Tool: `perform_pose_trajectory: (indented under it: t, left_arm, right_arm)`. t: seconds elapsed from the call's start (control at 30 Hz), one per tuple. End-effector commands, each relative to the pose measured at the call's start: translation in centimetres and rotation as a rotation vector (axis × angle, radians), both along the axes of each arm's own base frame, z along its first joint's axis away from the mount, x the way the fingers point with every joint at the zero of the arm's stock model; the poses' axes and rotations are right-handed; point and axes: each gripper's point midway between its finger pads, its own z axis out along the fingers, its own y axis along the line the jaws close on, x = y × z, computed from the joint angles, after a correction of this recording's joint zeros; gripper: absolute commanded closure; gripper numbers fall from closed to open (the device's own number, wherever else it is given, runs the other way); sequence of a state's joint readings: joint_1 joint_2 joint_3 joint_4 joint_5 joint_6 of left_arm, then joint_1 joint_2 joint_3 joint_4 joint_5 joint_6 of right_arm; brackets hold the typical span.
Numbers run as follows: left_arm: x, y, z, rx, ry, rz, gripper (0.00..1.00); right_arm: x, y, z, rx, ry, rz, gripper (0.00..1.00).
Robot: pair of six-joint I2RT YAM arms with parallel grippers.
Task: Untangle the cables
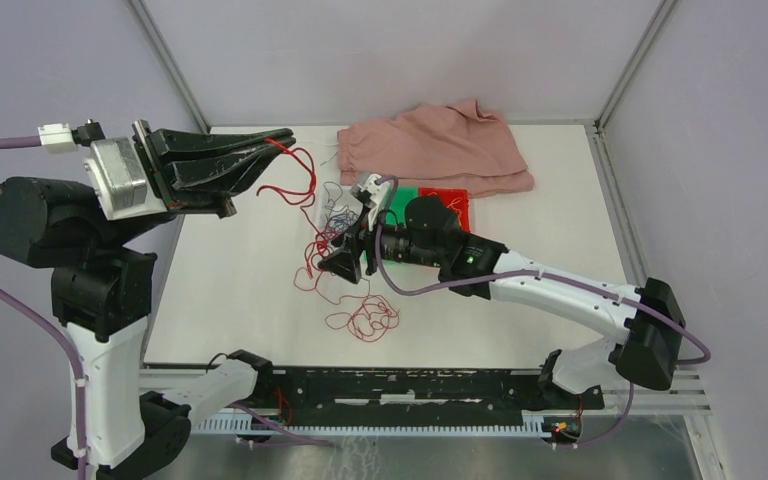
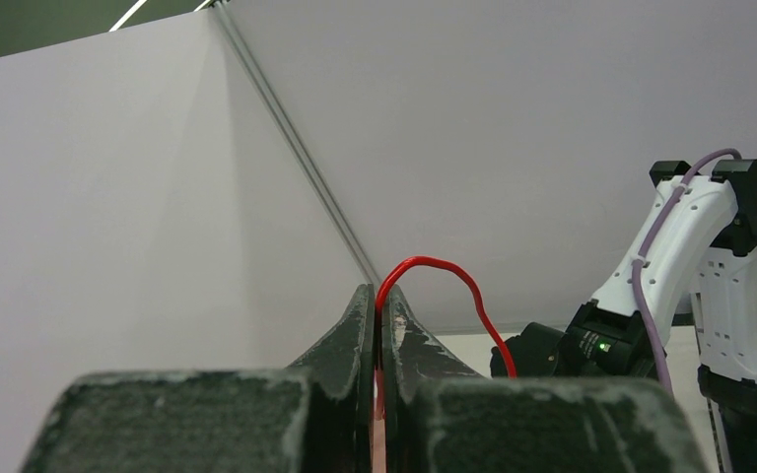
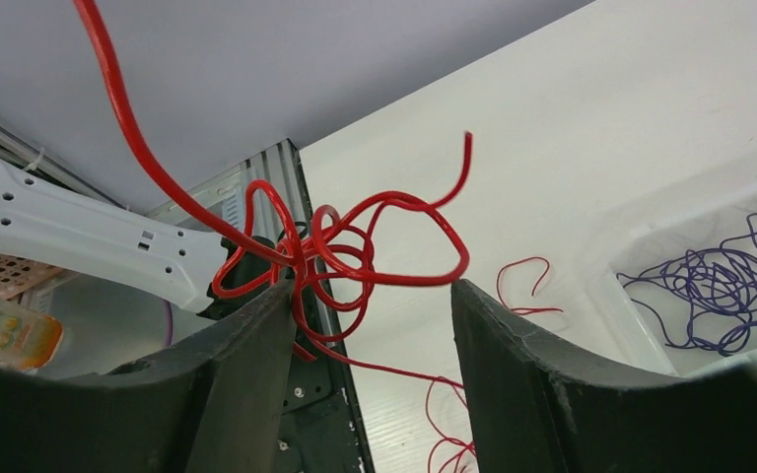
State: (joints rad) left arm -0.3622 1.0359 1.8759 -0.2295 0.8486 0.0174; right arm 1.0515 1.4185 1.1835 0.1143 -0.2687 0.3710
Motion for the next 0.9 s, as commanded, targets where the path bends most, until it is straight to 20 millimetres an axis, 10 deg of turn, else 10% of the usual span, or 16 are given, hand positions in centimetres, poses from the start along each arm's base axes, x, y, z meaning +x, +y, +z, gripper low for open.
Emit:
perform_pose_trajectory:
  t: [0.0, 0.27, 0.87]
  left_arm:
    - [-1.3, 0.2, 1.0, -0.025, -0.017, -0.03, 0.97]
    - [-1.9, 0.3, 1.5, -0.038, -0.018, -0.044, 0.97]
    - [-4.4, 1.7, 5.8, -0.106, -0.121, -0.015, 0.97]
  right_arm:
    - [1.0, 0.5, 4.1, 0.112, -0.036, -0.035, 0.35]
    - [3.8, 0.5, 3.1, 0.11, -0.032, -0.179, 0.35]
    - [3.4, -3.1, -10.6, -0.009, 0.162, -0.304, 0.5]
